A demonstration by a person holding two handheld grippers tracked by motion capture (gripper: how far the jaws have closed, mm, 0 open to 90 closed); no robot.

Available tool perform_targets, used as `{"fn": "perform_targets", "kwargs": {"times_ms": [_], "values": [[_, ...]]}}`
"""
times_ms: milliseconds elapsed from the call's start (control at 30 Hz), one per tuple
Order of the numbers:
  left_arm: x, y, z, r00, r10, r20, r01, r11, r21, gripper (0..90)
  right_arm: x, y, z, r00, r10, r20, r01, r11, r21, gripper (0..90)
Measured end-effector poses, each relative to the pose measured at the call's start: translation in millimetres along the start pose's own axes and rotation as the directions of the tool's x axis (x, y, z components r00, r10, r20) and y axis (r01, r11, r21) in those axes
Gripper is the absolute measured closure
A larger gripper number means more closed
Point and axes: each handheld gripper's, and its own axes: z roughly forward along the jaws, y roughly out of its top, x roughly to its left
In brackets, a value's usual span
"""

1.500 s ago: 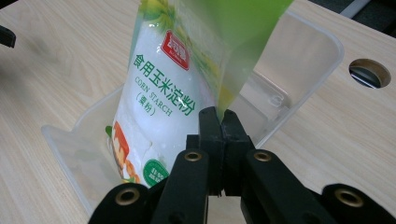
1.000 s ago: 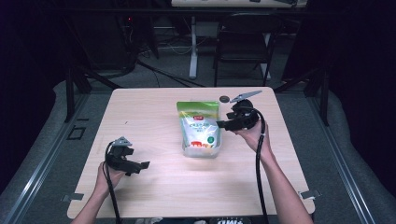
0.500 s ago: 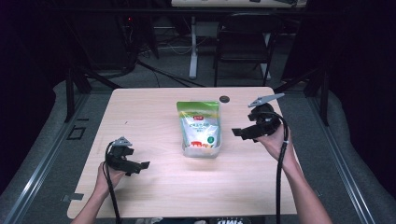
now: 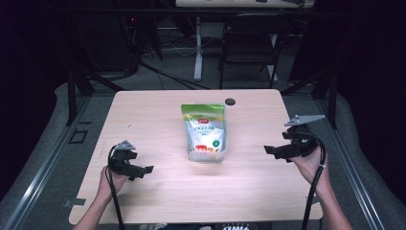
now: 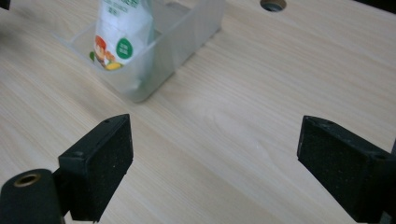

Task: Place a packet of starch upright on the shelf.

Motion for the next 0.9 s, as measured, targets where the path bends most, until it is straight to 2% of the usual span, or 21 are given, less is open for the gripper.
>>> {"fn": "perform_targets", "kwargs": {"times_ms": [133, 367, 467, 500, 567, 700, 900], "values": [[-0.1, 0.1, 0.2, 1.0000, 0.001, -0.002, -0.001, 1.0000, 0.001, 2.0, -12.7, -22.0, 0.8, 0.9989, 0.041, 0.023, -0.041, 0.999, 0.021, 10.2], [-1.0, 0.2, 2.2, 1.0000, -0.008, 0.001, 0.008, 1.0000, -0.002, 2.1, -30.0, -61.7, 9.7, 0.9923, 0.108, 0.061, -0.109, 0.994, 0.017, 10.7], [-0.7, 0.6, 1.6, 1.0000, 0.001, 0.001, -0.001, 1.0000, -0.001, 2.3, -34.5, -72.2, 15.0, 0.9902, 0.129, 0.054, -0.130, 0.991, 0.032, 10.7], [-1.1, 0.5, 1.9, 1.0000, -0.009, 0.002, 0.009, 1.0000, -0.003, 2.3, -37.0, -81.5, 21.4, 0.9870, 0.154, 0.048, -0.155, 0.987, 0.039, 10.8], [-1.1, 0.5, 2.1, 0.9999, -0.010, 0.004, 0.010, 0.9999, -0.004, 2.3, -39.3, -88.1, 25.6, 0.9859, 0.161, 0.046, -0.164, 0.985, 0.057, 10.8], [-1.8, 0.8, 2.1, 1.0000, -0.003, 0.007, 0.003, 1.0000, -0.005, 2.2, -40.1, -98.1, 29.8, 0.9850, 0.169, 0.034, -0.171, 0.983, 0.061, 10.2], [-2.2, 1.2, 2.3, 1.0000, -0.002, 0.001, 0.002, 1.0000, -0.006, 2.2, -41.1, -107.3, 35.1, 0.9796, 0.201, -0.013, -0.199, 0.977, 0.070, 11.9]]}}
